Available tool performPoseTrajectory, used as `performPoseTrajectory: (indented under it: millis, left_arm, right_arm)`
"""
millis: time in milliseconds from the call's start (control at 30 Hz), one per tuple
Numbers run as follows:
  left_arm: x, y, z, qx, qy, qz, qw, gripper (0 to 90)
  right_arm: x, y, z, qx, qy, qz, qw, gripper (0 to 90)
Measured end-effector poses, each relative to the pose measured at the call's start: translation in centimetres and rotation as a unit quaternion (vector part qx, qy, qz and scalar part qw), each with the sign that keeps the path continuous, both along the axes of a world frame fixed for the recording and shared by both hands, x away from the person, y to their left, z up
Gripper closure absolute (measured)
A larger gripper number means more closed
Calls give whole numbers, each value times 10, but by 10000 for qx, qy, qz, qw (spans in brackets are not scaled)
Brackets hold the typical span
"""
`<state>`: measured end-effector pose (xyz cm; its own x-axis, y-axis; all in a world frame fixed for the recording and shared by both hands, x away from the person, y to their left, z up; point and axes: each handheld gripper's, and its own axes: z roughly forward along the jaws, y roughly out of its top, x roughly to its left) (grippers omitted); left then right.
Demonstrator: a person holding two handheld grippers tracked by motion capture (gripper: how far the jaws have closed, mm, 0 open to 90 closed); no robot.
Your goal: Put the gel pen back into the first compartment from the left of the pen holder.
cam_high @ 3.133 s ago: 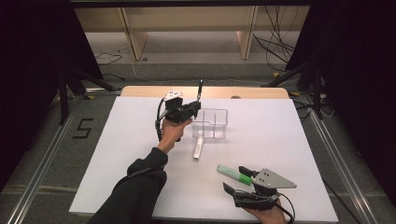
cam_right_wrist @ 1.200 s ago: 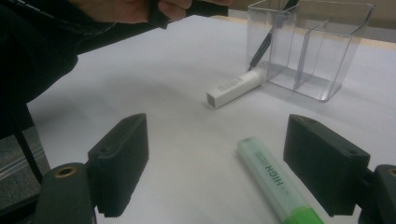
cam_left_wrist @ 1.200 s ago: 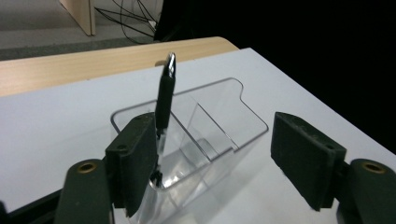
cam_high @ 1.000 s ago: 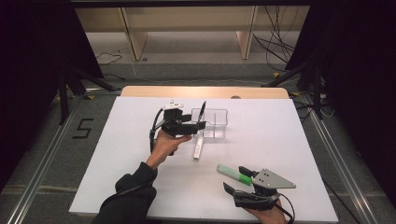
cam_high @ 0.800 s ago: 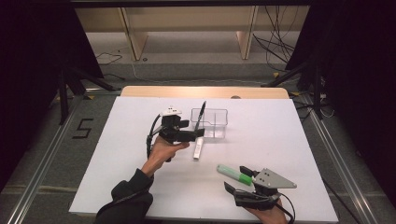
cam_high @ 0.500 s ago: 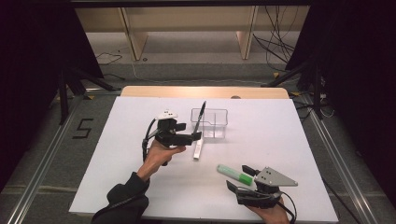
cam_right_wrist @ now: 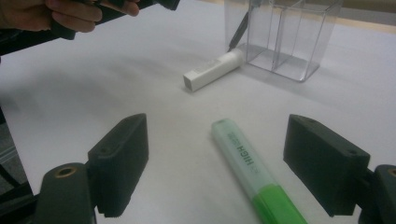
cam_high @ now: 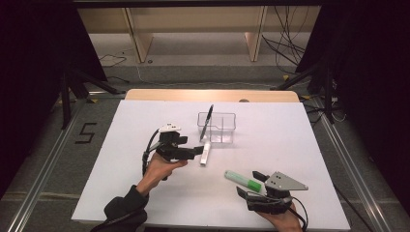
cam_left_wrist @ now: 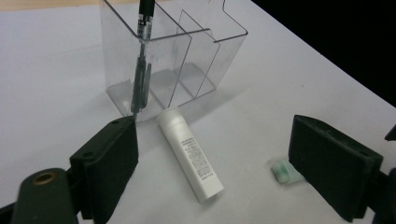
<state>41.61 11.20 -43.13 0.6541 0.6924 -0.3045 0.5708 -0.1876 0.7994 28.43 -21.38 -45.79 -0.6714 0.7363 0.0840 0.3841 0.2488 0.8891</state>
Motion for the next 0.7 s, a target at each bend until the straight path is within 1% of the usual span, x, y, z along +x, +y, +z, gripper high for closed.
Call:
performPoseTrajectory:
  millis: [133, 200, 333, 433, 600, 700]
  left_arm:
    - [-3, 6, -8, -76, 3, -51, 10000, 155]
    - [-5, 10, -11, -175, 38, -51, 9998, 154]
    - [-12, 18, -16, -301, -54, -88, 9995, 155]
    - [-18, 23, -20, -291, -95, -103, 9995, 156]
    - [-29, 30, -23, -254, -155, -142, 9995, 156]
    - [-34, 31, -24, -168, -188, -208, 9995, 156]
  right_arm:
    - [2, -2, 0, -53, 51, 22, 10000, 237]
    - [3, -3, 0, -77, 77, 24, 9999, 237]
    - [8, -5, 2, -183, 143, 47, 9997, 238]
    - [14, -6, 3, -351, 250, 123, 9990, 242]
    - [22, -7, 4, -661, 416, 289, 9965, 261]
    - [28, -7, 3, -794, 529, 356, 9948, 267]
